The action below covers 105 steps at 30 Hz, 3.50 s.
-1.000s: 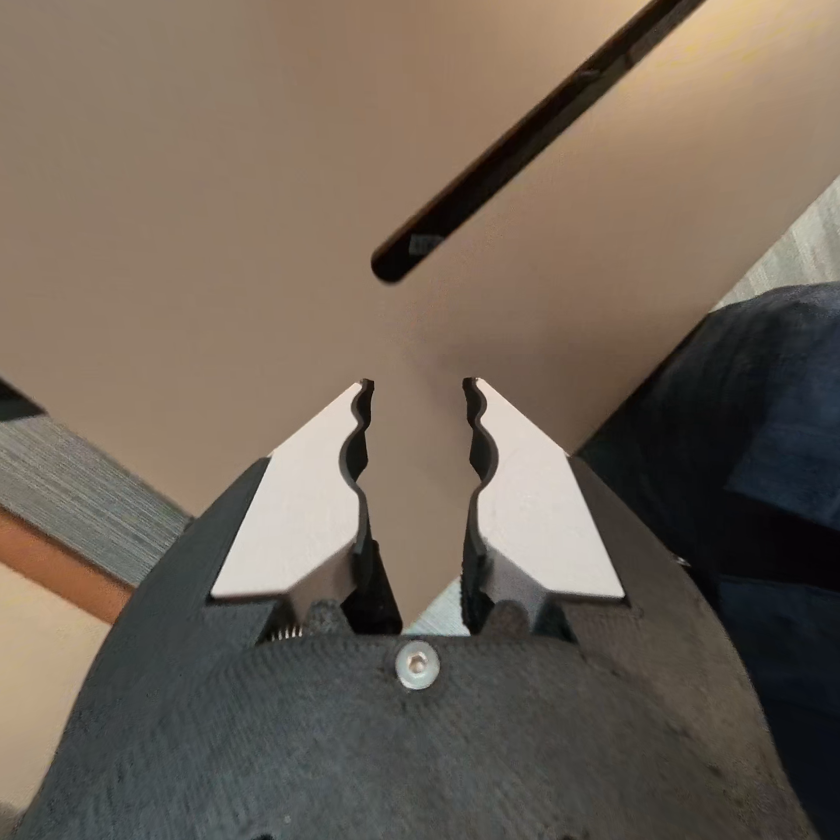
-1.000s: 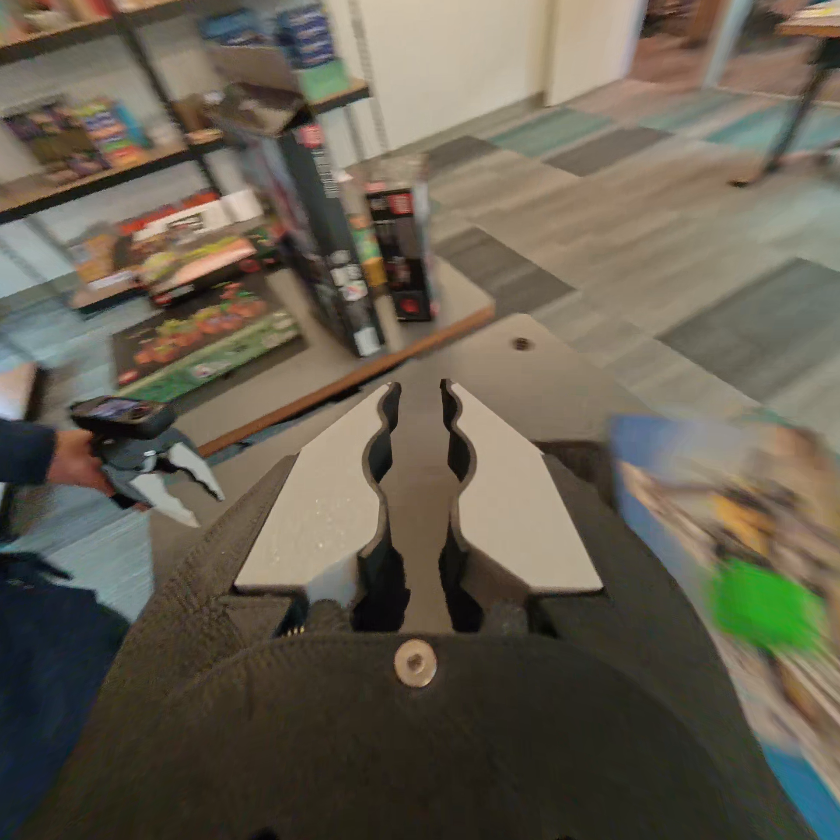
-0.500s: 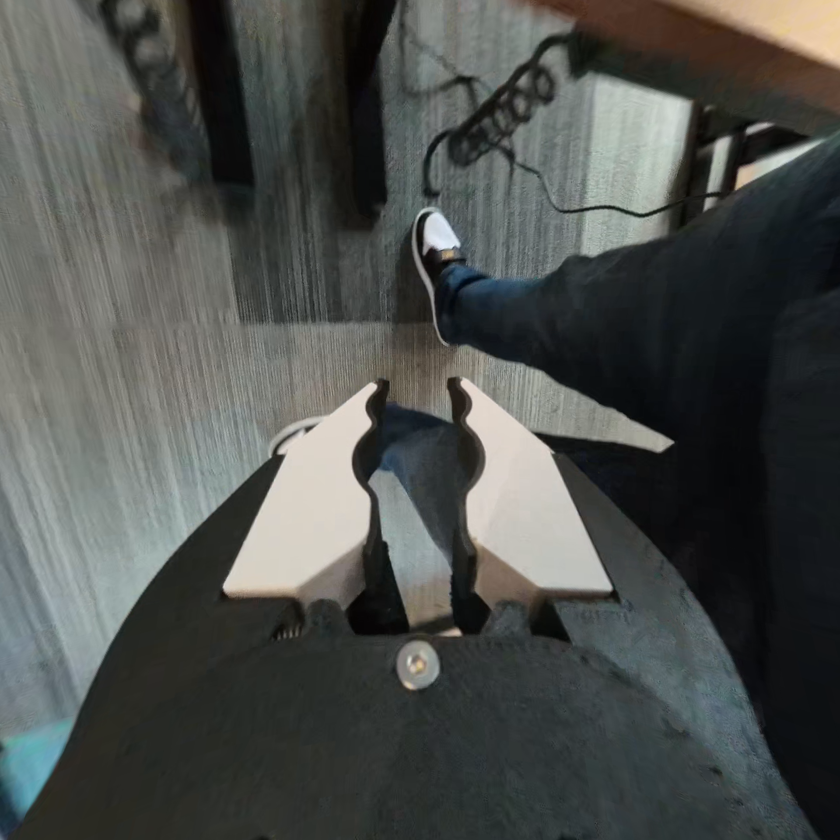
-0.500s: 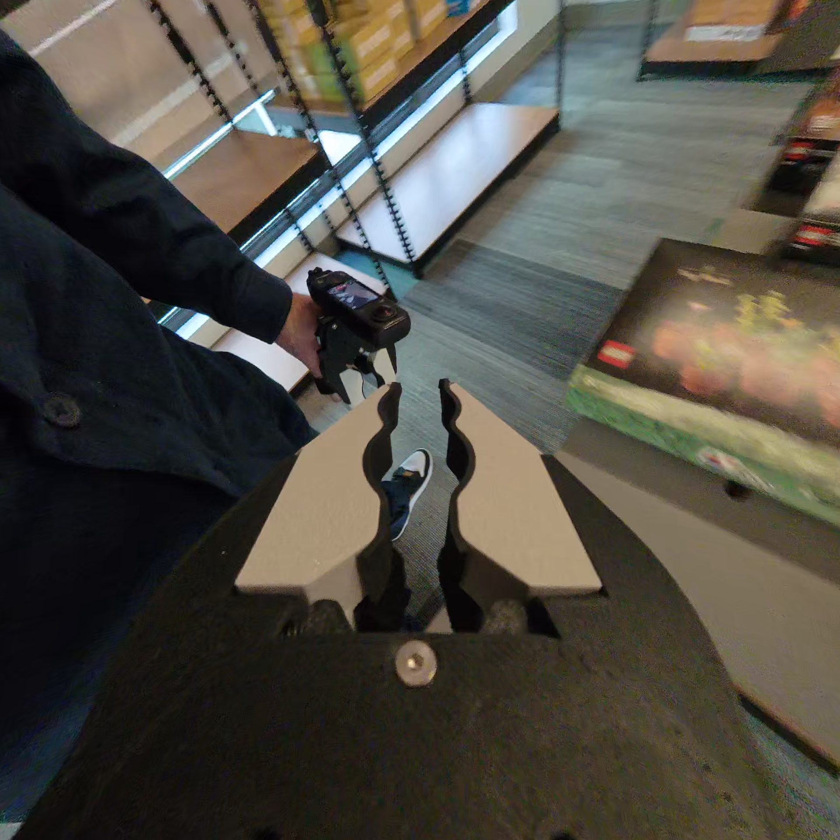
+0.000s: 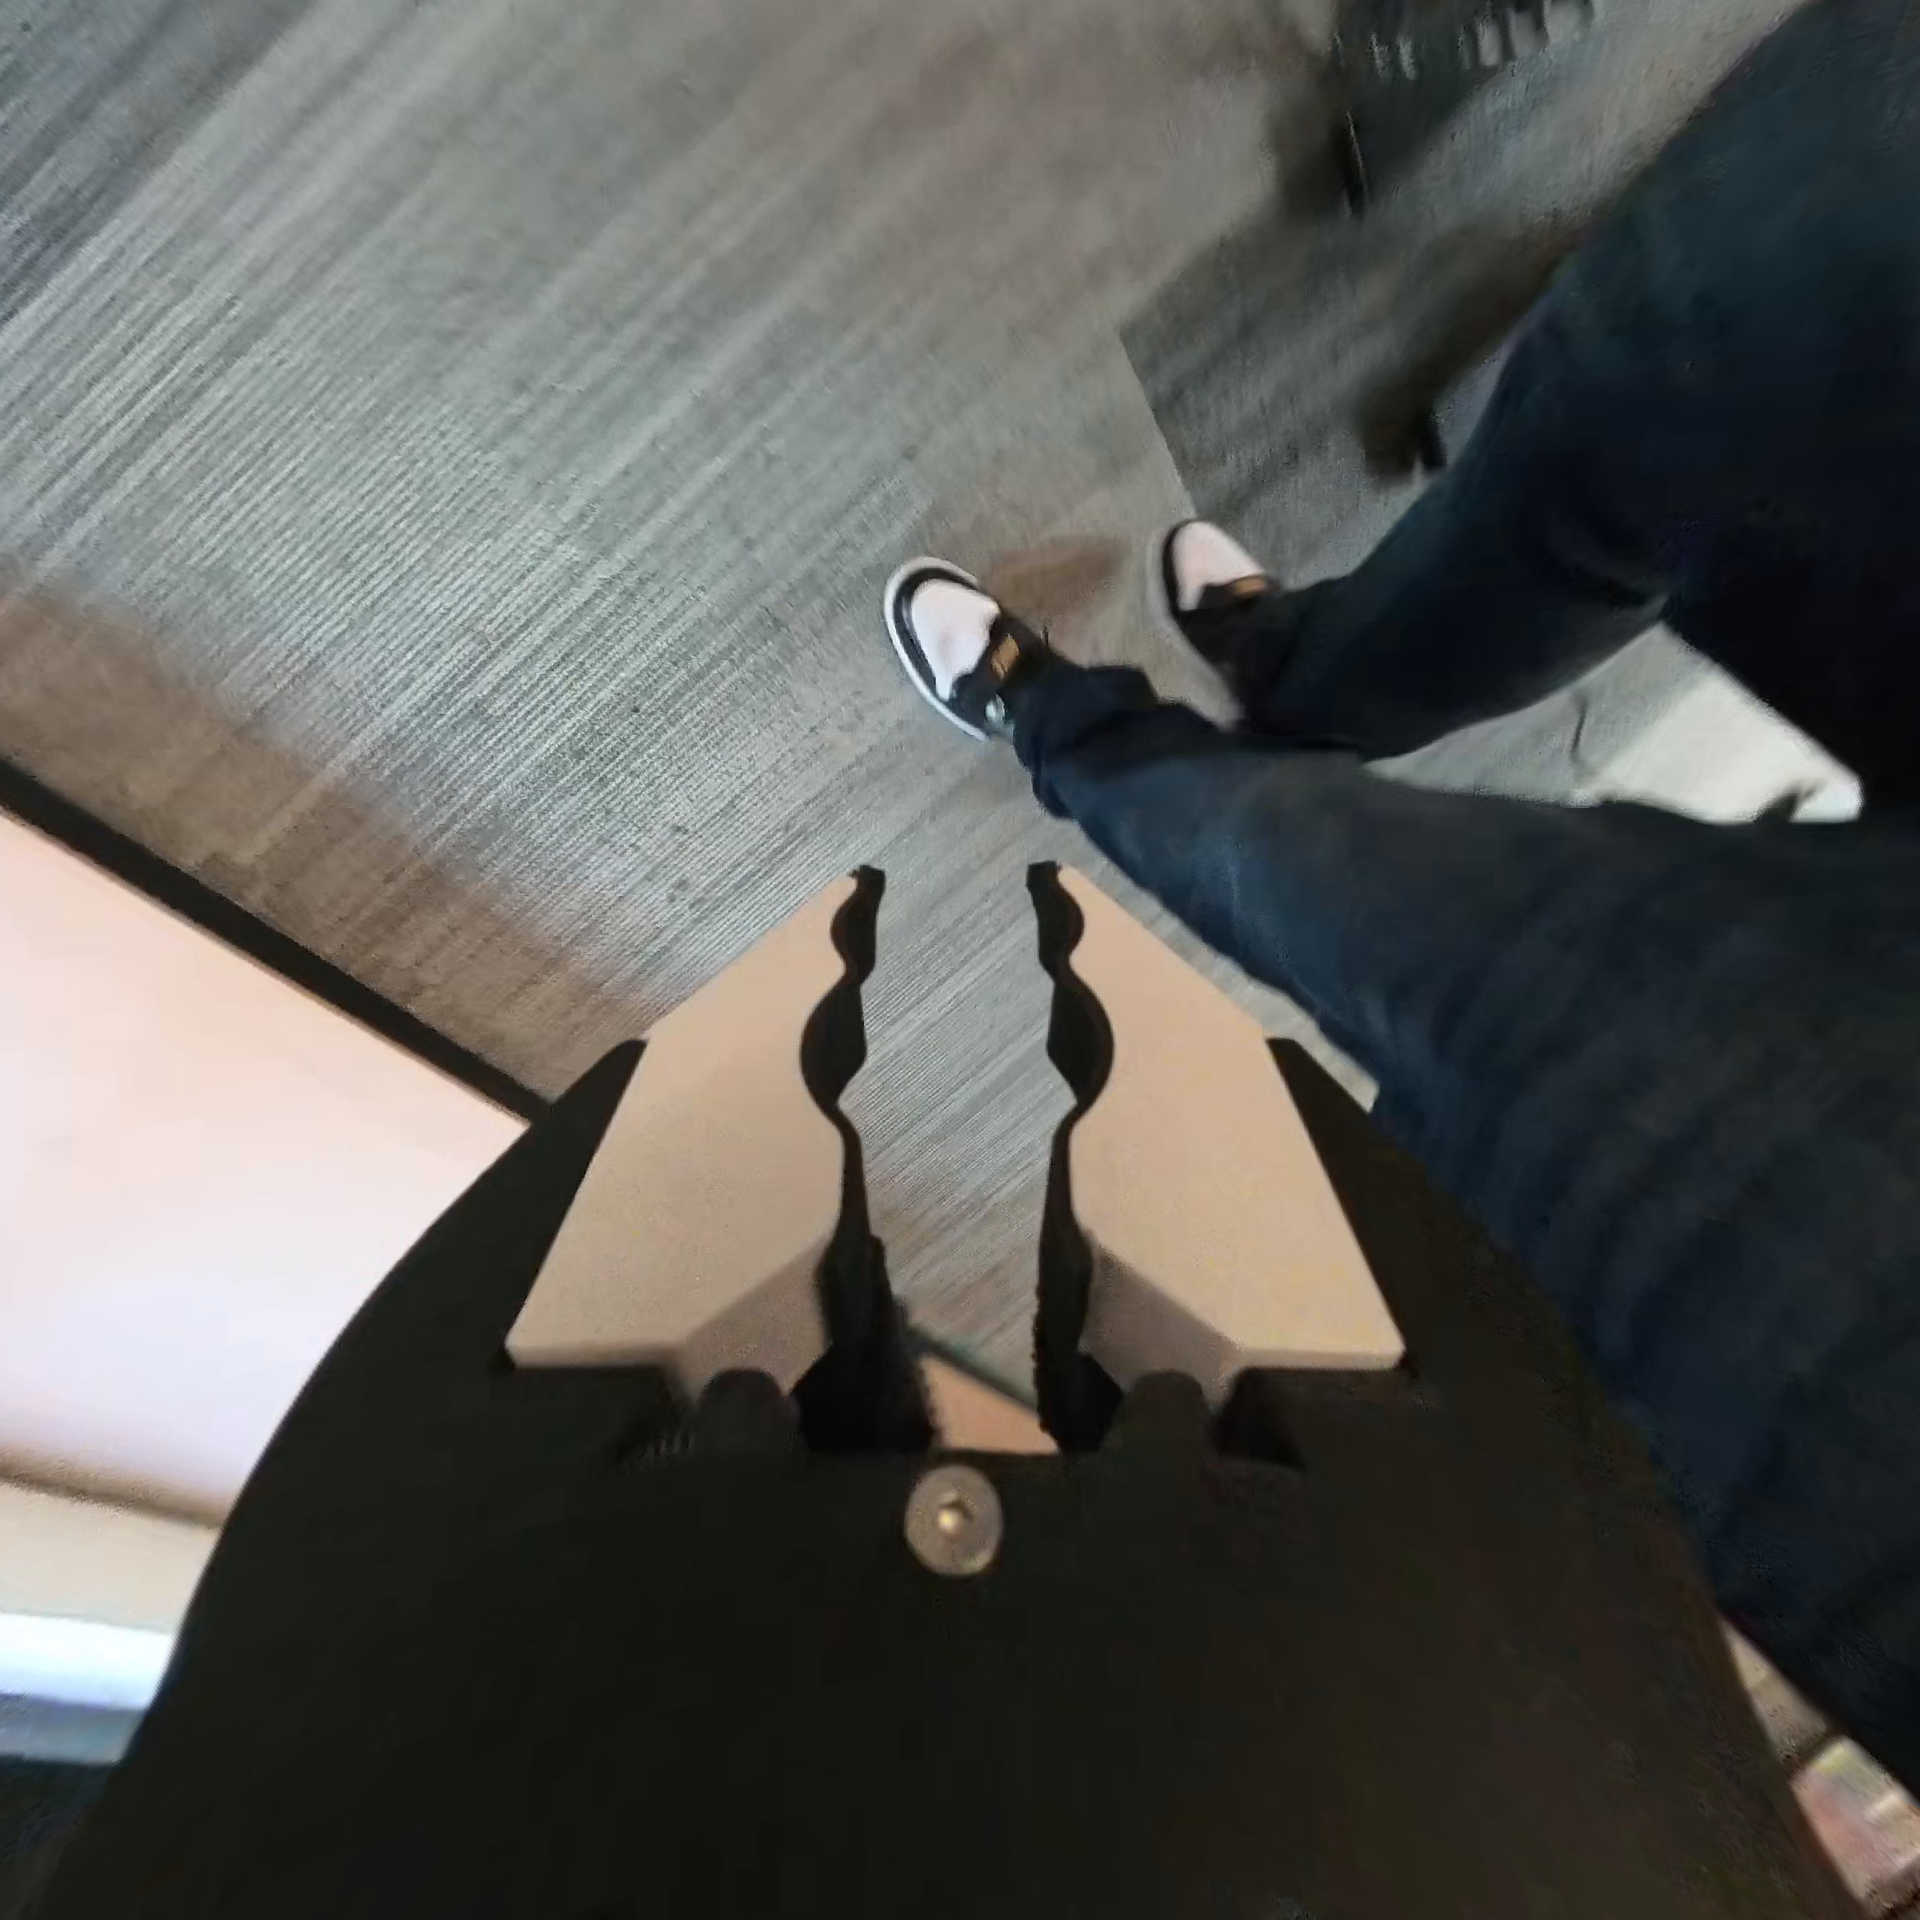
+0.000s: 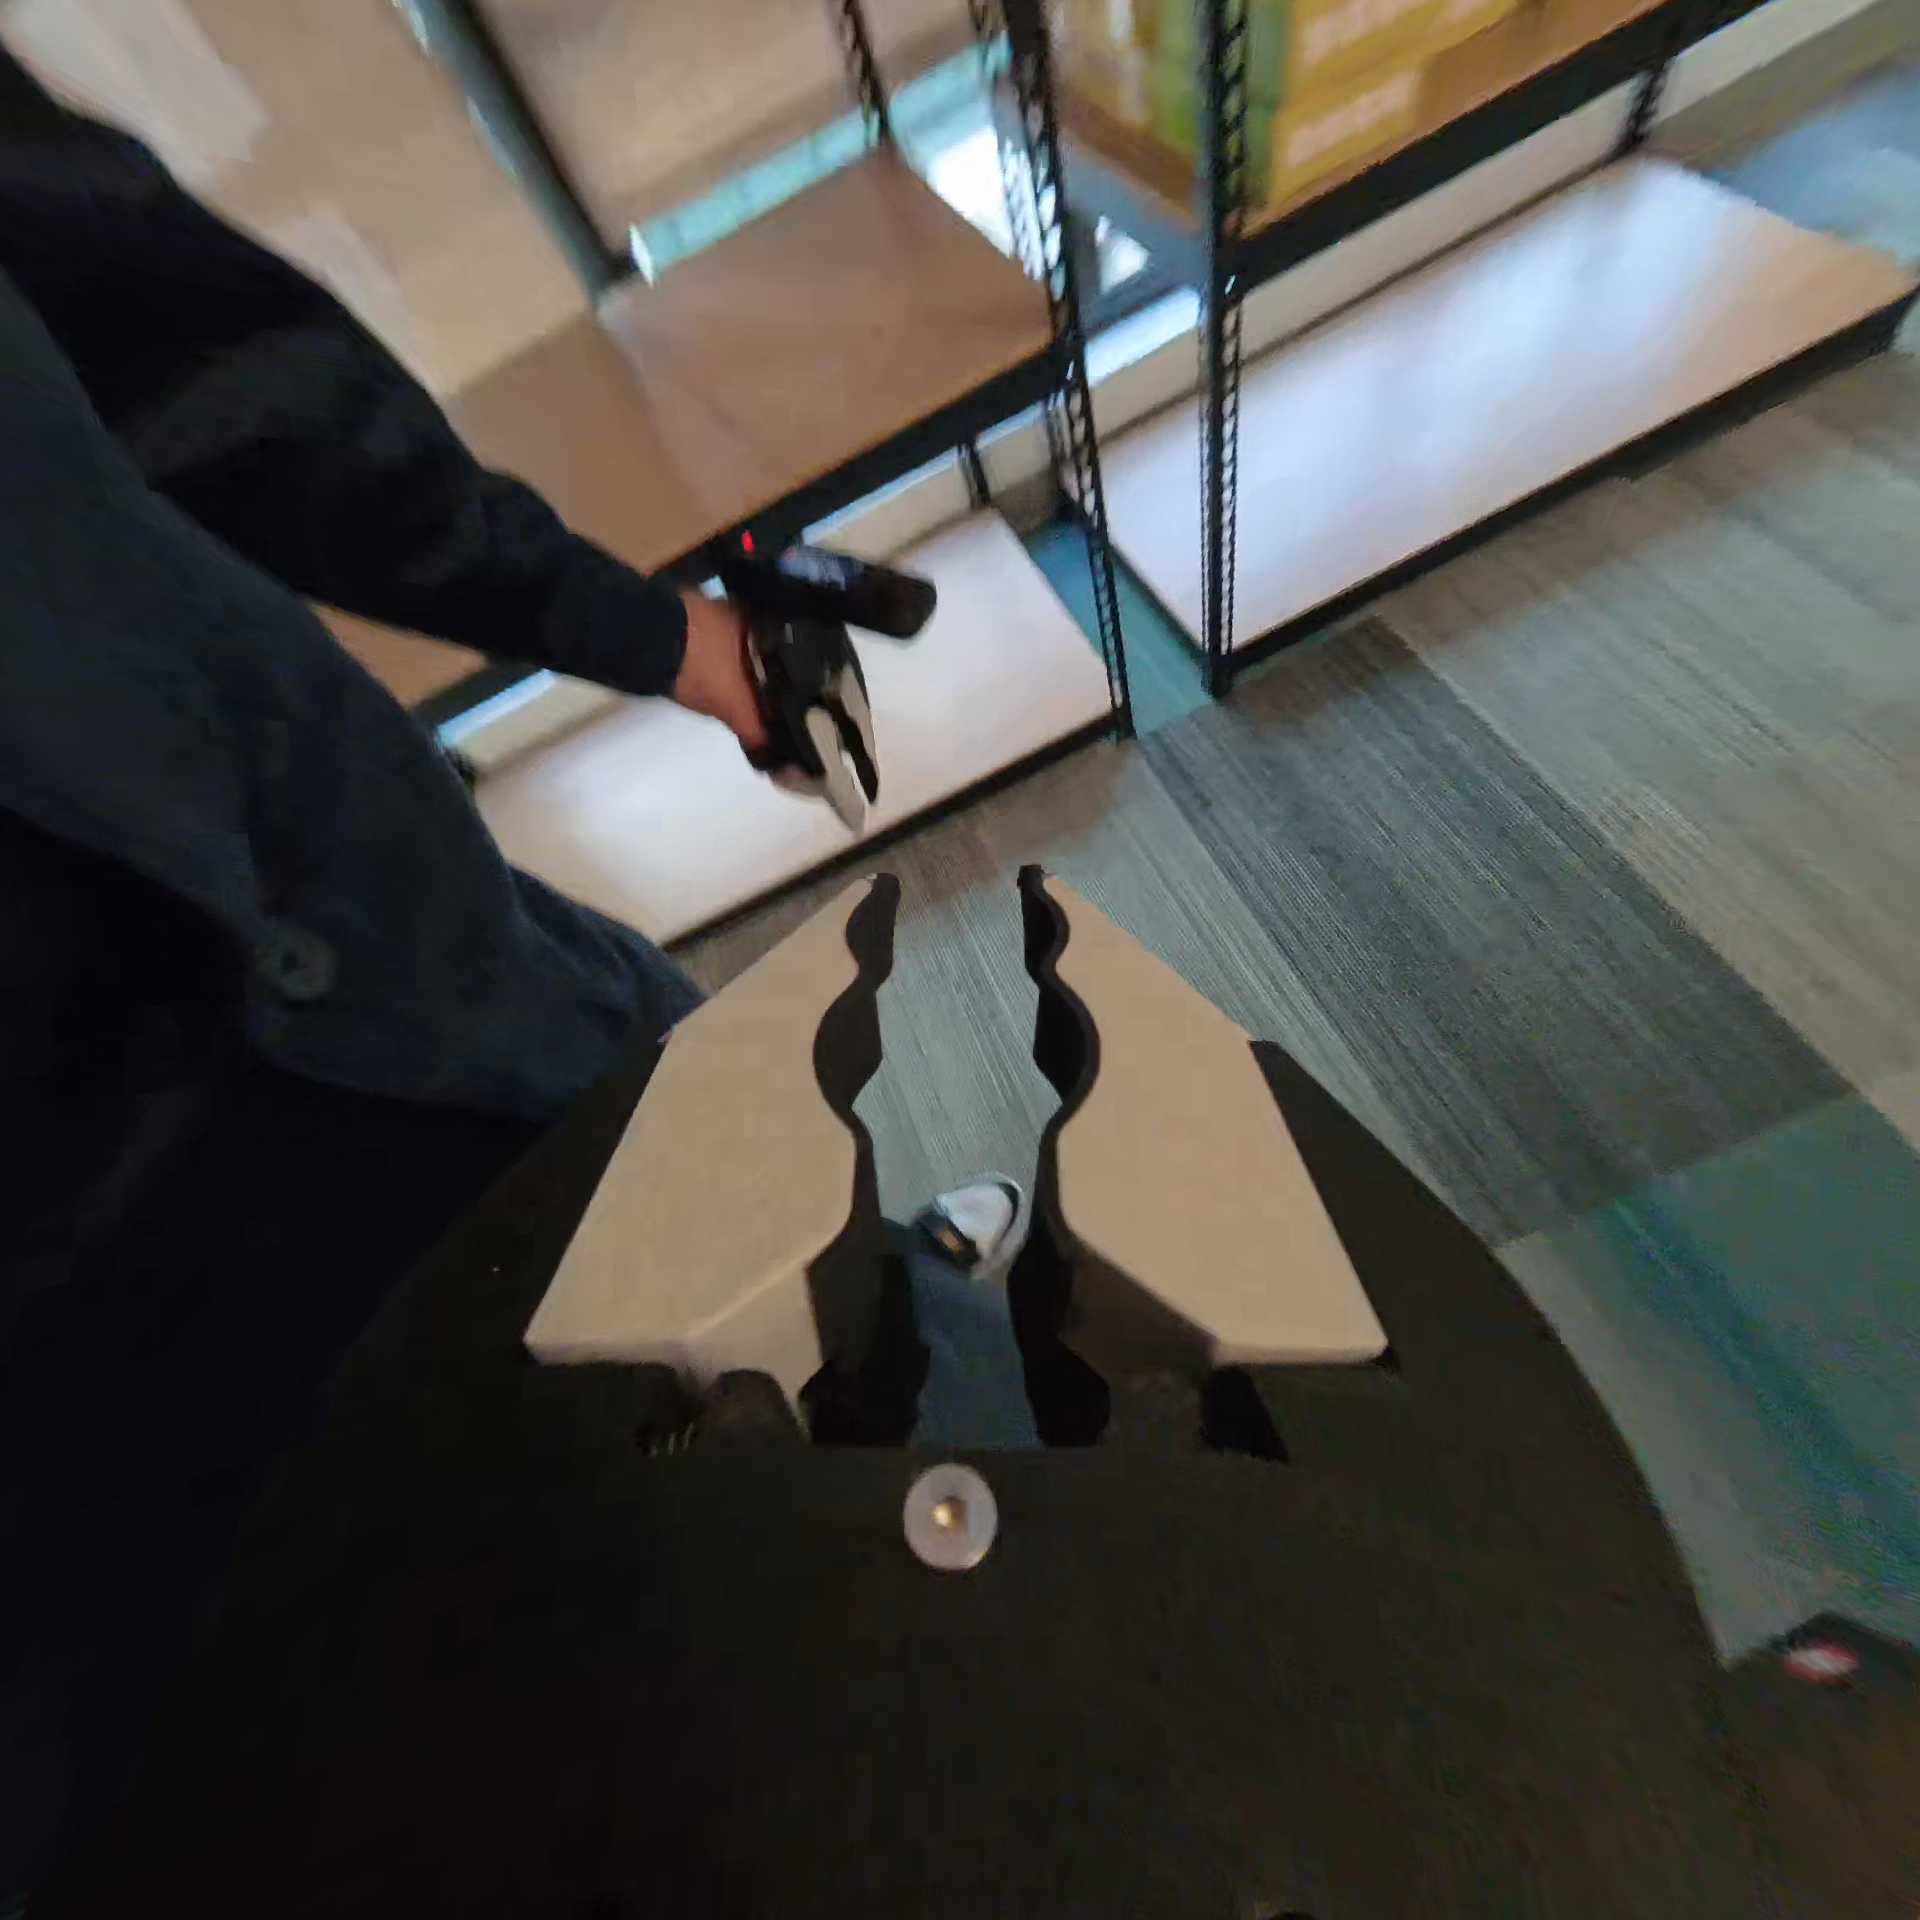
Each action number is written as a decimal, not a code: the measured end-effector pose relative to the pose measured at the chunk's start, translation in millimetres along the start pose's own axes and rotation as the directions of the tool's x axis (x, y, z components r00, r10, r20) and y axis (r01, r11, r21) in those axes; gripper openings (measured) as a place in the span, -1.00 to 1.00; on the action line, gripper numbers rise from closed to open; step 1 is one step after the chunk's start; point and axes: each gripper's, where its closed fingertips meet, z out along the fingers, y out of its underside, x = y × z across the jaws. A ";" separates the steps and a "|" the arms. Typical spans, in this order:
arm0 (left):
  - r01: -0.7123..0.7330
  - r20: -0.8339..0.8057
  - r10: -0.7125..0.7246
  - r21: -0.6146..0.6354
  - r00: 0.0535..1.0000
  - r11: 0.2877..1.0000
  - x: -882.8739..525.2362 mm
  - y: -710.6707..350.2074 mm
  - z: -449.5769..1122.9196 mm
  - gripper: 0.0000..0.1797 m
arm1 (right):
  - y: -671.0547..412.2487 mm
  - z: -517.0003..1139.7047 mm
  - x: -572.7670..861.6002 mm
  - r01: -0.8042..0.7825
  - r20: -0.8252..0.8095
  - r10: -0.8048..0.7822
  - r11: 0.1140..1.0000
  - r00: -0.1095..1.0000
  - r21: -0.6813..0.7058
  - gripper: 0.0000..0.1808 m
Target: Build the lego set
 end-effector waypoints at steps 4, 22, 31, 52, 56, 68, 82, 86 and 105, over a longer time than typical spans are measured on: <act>0.142 -0.051 -0.142 0.001 0.989 0.990 -27.1 -9.9 20.5 -0.69 | -14.4 33.3 60.9 0.031 0.004 -0.031 0.994 1.000 -0.106 -0.74; 0.192 0.106 -0.215 0.195 0.971 0.962 -338.4 -447.1 -151.1 -0.66 | -279.5 110.9 574.6 0.021 0.006 -0.022 0.994 1.000 0.103 -0.78; 0.021 -0.039 -0.042 -0.432 0.998 0.902 -418.2 -449.1 -87.8 -0.60 | -277.2 123.4 791.0 -0.240 -0.150 0.256 0.964 0.955 0.118 -0.78; -0.695 0.168 0.697 -0.083 0.697 0.714 -513.8 -1496.2 -124.0 -0.55 | -298.5 -31.3 1212.4 -0.421 -0.320 0.697 0.669 0.642 0.612 -0.78; -0.560 0.025 0.629 -0.431 0.777 0.708 -519.0 -1467.4 -67.7 -0.53 | -299.5 -146.3 1305.4 -0.336 -0.407 0.655 0.710 0.636 0.619 -0.77; -0.607 -0.042 0.750 -0.617 0.661 0.501 -353.4 -1794.5 13.7 -0.47 | -111.9 -471.2 1342.0 -0.149 -0.450 0.892 0.451 0.041 0.880 -0.78; -0.970 -0.394 0.919 -0.222 -0.008 -0.103 398.8 -2118.5 286.3 -0.42 | 23.4 -734.3 1366.3 0.195 -0.159 0.914 0.246 -0.374 0.949 -0.77; -0.913 -0.472 0.807 -0.010 -0.355 -0.408 607.3 -2039.9 315.1 -0.42 | 87.5 -778.8 1360.9 0.229 -0.102 0.895 0.220 -0.435 0.948 -0.76; -0.692 -0.409 0.903 -0.615 -0.131 -0.379 813.8 -2041.5 465.1 -0.37 | 387.5 -1111.5 1053.4 0.416 0.121 0.677 0.292 -0.726 0.861 -0.65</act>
